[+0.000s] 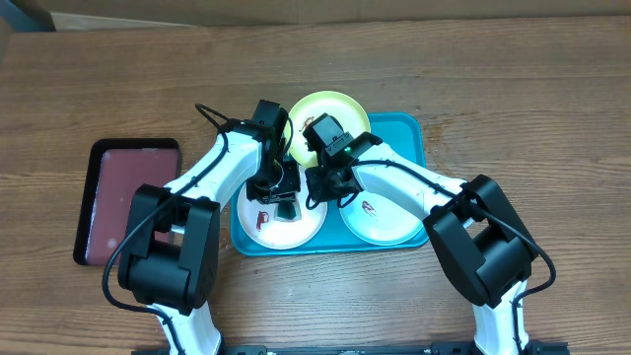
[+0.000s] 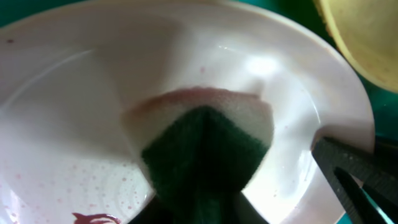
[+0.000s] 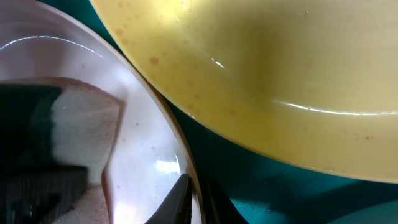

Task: Clean dirty plates on tray and stack at the side
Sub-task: 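Scrub the white plate with the sponge while the right gripper holds its rim, then lift the white plate by its rim with the right gripper, tilting it up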

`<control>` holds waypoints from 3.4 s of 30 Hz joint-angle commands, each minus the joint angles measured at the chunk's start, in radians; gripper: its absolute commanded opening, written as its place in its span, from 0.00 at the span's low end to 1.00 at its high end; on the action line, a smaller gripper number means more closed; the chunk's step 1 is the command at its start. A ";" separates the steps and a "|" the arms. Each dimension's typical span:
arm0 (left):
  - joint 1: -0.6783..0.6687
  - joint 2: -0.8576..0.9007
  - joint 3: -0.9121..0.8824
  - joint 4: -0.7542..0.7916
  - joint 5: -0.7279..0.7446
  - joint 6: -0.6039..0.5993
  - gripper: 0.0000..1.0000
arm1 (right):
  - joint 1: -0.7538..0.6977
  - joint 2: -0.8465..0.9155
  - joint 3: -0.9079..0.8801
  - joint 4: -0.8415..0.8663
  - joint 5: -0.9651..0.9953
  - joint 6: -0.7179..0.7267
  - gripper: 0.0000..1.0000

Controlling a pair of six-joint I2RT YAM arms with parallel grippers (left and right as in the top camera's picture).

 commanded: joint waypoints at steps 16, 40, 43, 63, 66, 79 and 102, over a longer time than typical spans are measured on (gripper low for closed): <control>-0.002 0.018 0.000 -0.141 -0.452 -0.076 0.04 | 0.006 0.002 -0.019 -0.008 0.018 0.004 0.09; -0.004 0.020 0.250 -0.226 -0.131 -0.040 0.04 | 0.006 0.002 -0.019 -0.006 0.017 0.004 0.09; -0.004 0.021 0.178 -0.176 -0.066 -0.040 0.04 | 0.006 0.002 -0.019 -0.005 0.018 0.004 0.09; -0.001 0.020 -0.061 -0.152 -0.444 -0.117 0.04 | 0.006 0.002 -0.019 -0.005 0.018 0.004 0.09; -0.001 0.020 -0.060 -0.188 -0.561 -0.165 0.04 | 0.005 0.002 -0.019 -0.005 0.018 0.004 0.09; 0.005 -0.013 0.265 -0.459 -0.753 -0.345 0.04 | 0.010 -0.014 0.014 -0.043 0.016 0.005 0.04; 0.464 -0.243 0.526 -0.647 -0.315 -0.155 0.04 | 0.259 -0.230 0.291 -0.331 0.914 -0.066 0.04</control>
